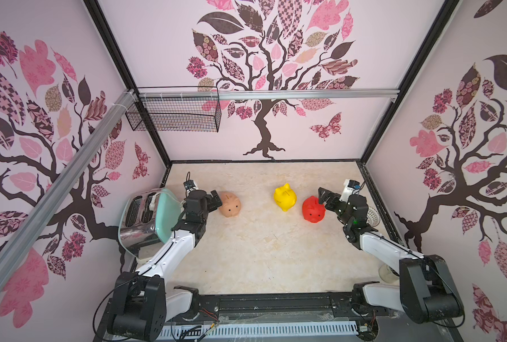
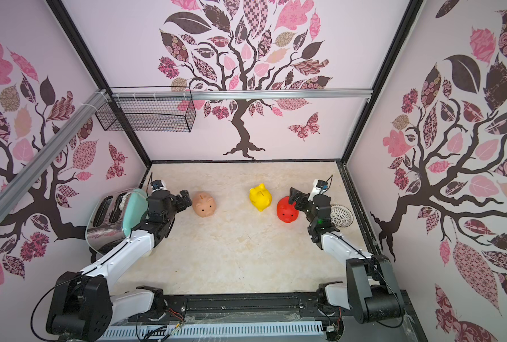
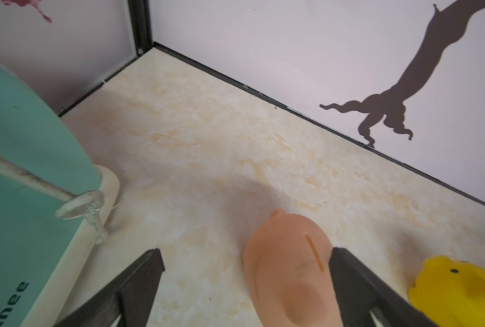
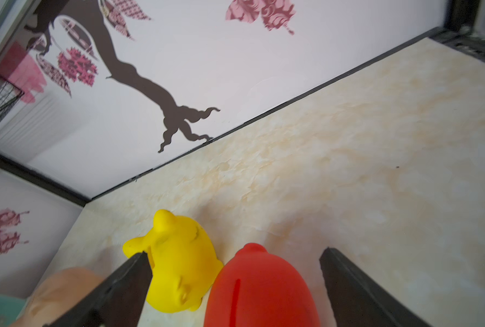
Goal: Open piggy banks
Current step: Move the piggy bank to the center of the board.
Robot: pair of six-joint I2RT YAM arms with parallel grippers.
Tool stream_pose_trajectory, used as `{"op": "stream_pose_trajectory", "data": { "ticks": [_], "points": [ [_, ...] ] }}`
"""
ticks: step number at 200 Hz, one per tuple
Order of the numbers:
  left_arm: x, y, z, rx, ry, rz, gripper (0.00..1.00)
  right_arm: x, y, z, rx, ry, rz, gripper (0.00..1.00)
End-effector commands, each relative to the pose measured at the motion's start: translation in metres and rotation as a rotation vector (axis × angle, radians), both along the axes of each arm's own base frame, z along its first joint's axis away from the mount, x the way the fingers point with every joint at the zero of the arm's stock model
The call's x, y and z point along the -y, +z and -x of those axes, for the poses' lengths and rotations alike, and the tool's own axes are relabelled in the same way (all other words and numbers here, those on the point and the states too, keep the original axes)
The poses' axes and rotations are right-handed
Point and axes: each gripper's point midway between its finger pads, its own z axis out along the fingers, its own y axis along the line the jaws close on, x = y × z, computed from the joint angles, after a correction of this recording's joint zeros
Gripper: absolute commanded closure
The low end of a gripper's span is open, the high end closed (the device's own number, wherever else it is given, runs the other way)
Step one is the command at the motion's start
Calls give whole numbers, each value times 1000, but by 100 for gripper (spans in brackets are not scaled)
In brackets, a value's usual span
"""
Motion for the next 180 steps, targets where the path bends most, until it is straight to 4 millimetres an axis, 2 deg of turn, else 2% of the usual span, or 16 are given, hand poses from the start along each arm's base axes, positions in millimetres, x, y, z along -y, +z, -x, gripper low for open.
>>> {"op": "stream_pose_trajectory", "data": {
  "ticks": [1,31,59,89,104,123,141,180],
  "points": [
    [14,3,-4,4,-70,24,2,-43,13,-1,28,167,44,0],
    [12,1,-4,-2,-48,43,2,-88,13,4,17,371,-2,0],
    [8,-7,-6,-28,-42,85,2,-130,0,9,-34,465,110,0],
    [0,-17,-9,-58,-49,159,2,-166,-10,21,-54,561,186,0],
    [2,-19,-13,-64,-73,170,2,-177,-15,25,-77,605,206,0],
    [15,-17,-21,-74,-150,177,2,-186,-21,30,-113,646,236,0],
    [26,-23,-30,-112,-209,185,2,-186,-25,34,-126,657,236,0],
    [30,-40,-44,-204,-188,241,4,-188,-27,37,-132,672,226,0]
  ]
}}
